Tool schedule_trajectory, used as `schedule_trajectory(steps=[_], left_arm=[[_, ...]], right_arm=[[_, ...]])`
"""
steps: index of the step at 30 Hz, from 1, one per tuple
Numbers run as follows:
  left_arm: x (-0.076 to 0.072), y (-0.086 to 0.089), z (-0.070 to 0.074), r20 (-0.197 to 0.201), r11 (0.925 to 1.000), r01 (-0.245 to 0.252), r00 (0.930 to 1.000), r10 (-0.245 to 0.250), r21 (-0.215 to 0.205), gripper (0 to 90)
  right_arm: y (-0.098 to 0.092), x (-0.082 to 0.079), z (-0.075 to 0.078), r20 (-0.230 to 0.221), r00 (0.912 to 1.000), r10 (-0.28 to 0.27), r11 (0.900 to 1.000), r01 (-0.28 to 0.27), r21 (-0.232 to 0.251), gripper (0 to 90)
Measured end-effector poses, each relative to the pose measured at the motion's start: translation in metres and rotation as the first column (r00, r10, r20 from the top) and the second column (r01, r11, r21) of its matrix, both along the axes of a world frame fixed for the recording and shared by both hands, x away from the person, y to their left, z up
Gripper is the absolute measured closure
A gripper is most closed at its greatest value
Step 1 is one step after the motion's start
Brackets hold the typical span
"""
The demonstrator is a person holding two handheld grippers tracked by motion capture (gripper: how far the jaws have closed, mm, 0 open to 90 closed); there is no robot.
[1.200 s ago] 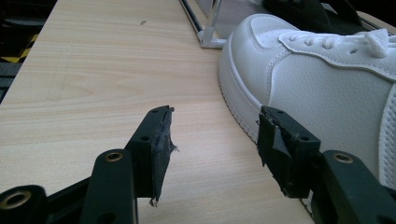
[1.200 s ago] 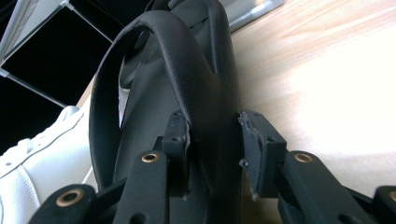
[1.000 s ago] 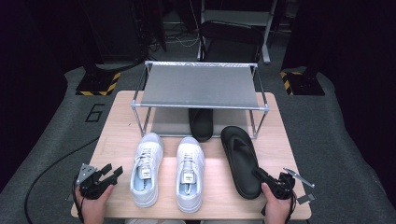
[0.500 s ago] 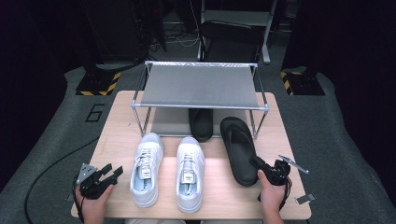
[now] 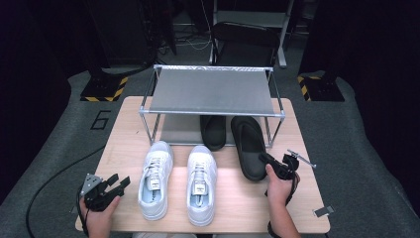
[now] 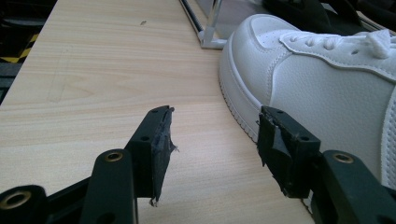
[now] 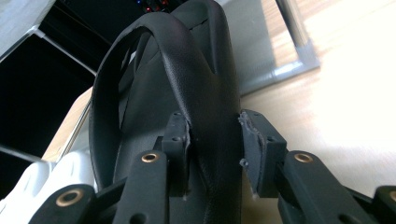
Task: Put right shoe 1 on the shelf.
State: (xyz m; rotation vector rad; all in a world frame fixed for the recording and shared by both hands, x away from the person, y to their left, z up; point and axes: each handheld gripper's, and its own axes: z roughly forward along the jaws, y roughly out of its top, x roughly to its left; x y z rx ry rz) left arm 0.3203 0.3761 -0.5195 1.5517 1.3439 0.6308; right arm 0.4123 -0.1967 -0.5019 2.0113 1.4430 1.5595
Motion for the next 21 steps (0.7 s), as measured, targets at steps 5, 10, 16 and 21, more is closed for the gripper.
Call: schedule_trajectory(steps=[5, 10, 16, 21], left_arm=[[0.000, 0.001, 0.000, -0.009, 1.0000, 0.004, 1.0000, -0.004, 0.001, 44.7], [-0.001, 0.002, 0.000, -0.013, 1.0000, 0.003, 0.9999, -0.003, -0.001, 44.7], [-0.001, 0.003, -0.001, -0.020, 1.0000, 0.002, 0.9998, -0.002, -0.004, 44.7], [-0.002, 0.004, -0.002, -0.025, 1.0000, -0.001, 0.9997, 0.001, -0.005, 44.7]], right_arm=[[0.004, 0.019, -0.003, -0.010, 0.9996, -0.028, 1.000, 0.028, -0.007, 64.3], [0.008, 0.036, -0.010, -0.022, 0.9986, -0.047, 0.999, 0.047, -0.014, 64.3], [0.013, 0.054, -0.016, -0.036, 0.9973, -0.064, 0.998, 0.064, -0.005, 64.3], [0.018, 0.067, -0.019, -0.032, 0.9968, -0.073, 0.997, 0.074, 0.009, 64.3]])
